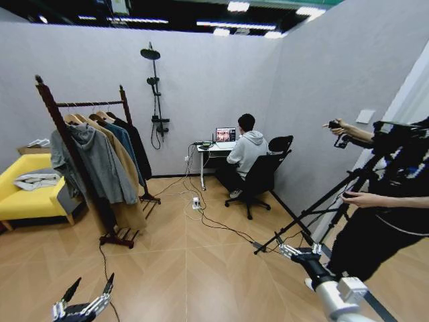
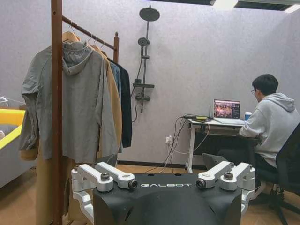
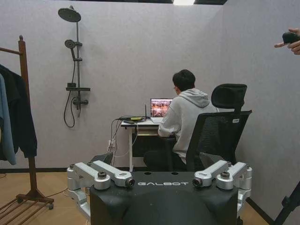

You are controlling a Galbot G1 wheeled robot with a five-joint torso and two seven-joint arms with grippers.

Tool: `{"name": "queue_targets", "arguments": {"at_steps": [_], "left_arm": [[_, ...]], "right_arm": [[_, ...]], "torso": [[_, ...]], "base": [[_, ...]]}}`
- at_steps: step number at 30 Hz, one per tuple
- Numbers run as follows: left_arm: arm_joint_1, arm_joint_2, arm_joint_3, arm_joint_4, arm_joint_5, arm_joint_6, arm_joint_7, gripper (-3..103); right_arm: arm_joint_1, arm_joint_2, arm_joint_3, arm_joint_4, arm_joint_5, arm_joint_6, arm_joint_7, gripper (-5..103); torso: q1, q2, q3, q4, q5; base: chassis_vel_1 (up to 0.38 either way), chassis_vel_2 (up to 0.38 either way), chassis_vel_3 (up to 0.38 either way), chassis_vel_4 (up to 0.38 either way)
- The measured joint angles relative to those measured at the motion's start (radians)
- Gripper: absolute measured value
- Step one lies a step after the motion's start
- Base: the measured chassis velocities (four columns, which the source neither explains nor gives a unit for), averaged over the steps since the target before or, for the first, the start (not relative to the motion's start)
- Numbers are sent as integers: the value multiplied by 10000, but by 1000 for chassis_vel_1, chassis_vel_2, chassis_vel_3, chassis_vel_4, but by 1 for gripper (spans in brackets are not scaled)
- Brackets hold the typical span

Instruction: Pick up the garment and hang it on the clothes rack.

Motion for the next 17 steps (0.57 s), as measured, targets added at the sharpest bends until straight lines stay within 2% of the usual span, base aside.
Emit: {"name": "queue_targets", "arguments": {"at_steps": [6,12,17], "left_arm": [[0,0,0,0,0,0,0,100],[0,0,0,0,0,0,0,100],[0,0,0,0,0,0,0,100]], "right_arm": [[-5,23,-168,-150,154,119,20,100],[-322,51,-61,-254,261,673,67,100],[-422,207,30,-251,354,799,65,100]], "torso": [[1,0,0,0,-1],[0,0,0,0,-1],[1,0,0,-1,0]], "base": [[0,0,0,0],[0,0,0,0],[0,0,0,0]]}}
